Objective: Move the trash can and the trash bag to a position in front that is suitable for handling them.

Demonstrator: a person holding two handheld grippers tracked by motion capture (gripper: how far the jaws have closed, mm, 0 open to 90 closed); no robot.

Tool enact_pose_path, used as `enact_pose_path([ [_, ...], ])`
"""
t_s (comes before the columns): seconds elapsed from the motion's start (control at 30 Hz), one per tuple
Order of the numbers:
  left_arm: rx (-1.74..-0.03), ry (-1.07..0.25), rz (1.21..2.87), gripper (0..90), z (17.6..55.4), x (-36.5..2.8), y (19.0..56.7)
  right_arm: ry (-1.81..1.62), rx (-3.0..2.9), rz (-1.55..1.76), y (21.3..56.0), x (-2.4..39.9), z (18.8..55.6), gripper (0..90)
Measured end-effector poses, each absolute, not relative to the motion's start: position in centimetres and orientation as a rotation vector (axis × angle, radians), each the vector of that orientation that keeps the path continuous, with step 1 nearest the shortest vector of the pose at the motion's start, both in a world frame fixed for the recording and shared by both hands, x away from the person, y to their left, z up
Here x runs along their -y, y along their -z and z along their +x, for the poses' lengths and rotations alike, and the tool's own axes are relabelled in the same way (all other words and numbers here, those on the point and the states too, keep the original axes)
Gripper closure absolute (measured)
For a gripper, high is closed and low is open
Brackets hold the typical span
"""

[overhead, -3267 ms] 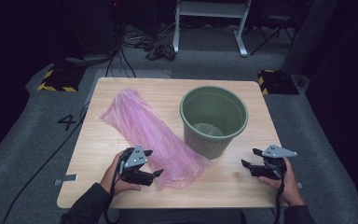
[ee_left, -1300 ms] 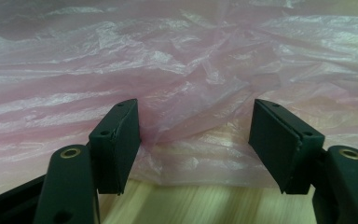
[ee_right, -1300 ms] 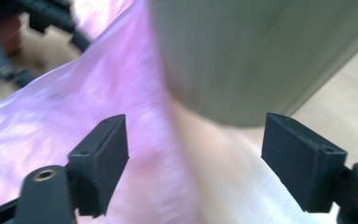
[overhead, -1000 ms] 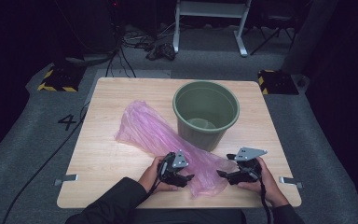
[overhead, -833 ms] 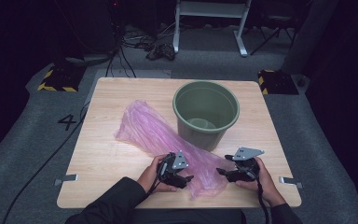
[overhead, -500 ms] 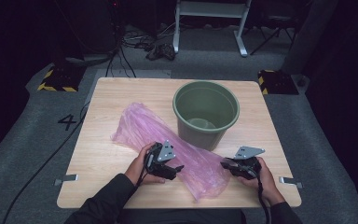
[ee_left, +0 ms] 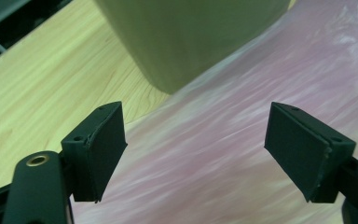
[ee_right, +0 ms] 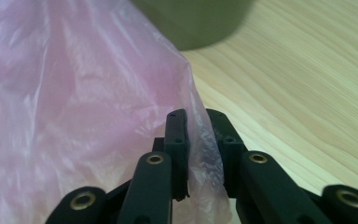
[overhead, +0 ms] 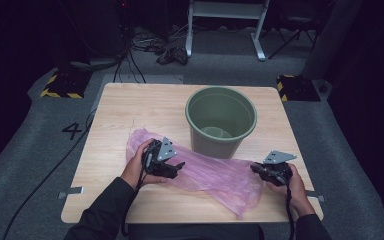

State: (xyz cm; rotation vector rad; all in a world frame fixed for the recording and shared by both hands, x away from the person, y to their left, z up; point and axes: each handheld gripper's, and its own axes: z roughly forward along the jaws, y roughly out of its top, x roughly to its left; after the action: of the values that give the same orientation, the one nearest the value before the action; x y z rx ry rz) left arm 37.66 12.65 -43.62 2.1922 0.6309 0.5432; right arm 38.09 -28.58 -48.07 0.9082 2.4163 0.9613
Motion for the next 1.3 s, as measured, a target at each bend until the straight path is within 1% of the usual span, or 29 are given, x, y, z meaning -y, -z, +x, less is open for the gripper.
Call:
enact_pose_path([
  [0.03, -0.631, -0.543, 2.192, 20.2, 37.7, -12.7, 43.6, -0.961, -2.416, 0.908, 48.1, 28.6, 38.1, 80.7],
  [0.07, -0.637, -0.509, 2.172, 20.3, 37.6, -13.6, 43.6, -0.976, -2.397, 0.947, 48.0, 29.6, 38.4, 81.7],
  [0.33, -0.683, -0.457, 2.171, 20.8, 37.1, -16.3, 44.3, -0.929, -2.316, 1.039, 47.9, 32.1, 39.1, 81.4],
  [0.4, -0.694, -0.419, 2.175, 21.1, 36.4, -17.4, 45.0, -0.885, -2.278, 1.074, 47.8, 33.0, 39.1, 77.6],
  [0.5, -0.706, -0.383, 2.175, 21.1, 35.8, -18.3, 45.8, -0.902, -2.24, 1.111, 47.4, 33.6, 39.1, 55.9],
  [0.53, -0.706, -0.379, 2.179, 21.1, 35.5, -18.5, 46.0, -0.908, -2.236, 1.117, 47.2, 33.7, 39.0, 52.9],
  [0.6, -0.704, -0.359, 2.178, 20.7, 35.1, -18.9, 46.2, -0.942, -2.225, 1.103, 46.7, 33.8, 38.7, 41.9],
  [0.63, -0.699, -0.341, 2.174, 20.7, 34.9, -19.0, 46.2, -0.955, -2.215, 1.106, 46.4, 33.9, 38.5, 37.7],
  [0.67, -0.699, -0.341, 2.174, 20.7, 34.9, -19.0, 46.2, -0.955, -2.215, 1.106, 46.4, 33.9, 38.5, 37.7],
  [0.7, -0.694, -0.343, 2.187, 20.7, 34.7, -19.1, 46.4, -0.987, -2.196, 1.099, 45.7, 33.8, 38.1, 30.0],
  [0.8, -0.692, -0.318, 2.205, 21.3, 34.6, -18.9, 46.9, -1.022, -2.177, 1.061, 44.4, 33.5, 37.3, 25.7],
  [0.9, -0.686, -0.303, 2.243, 23.2, 34.6, -18.1, 47.6, -1.065, -2.163, 1.017, 43.2, 33.0, 36.4, 25.0],
  [1.0, -0.677, -0.286, 2.264, 29.1, 34.8, -17.5, 48.3, -1.109, -2.172, 0.969, 42.2, 32.4, 35.6, 24.7],
  [1.13, -0.691, -0.301, 2.294, 29.3, 34.9, -16.7, 49.0, -1.138, -2.197, 0.917, 41.4, 30.2, 34.8, 24.8],
  [1.3, -0.706, -0.301, 2.303, 28.9, 35.2, -16.2, 49.5, -1.136, -2.272, 0.841, 41.6, 27.2, 35.5, 24.4],
])
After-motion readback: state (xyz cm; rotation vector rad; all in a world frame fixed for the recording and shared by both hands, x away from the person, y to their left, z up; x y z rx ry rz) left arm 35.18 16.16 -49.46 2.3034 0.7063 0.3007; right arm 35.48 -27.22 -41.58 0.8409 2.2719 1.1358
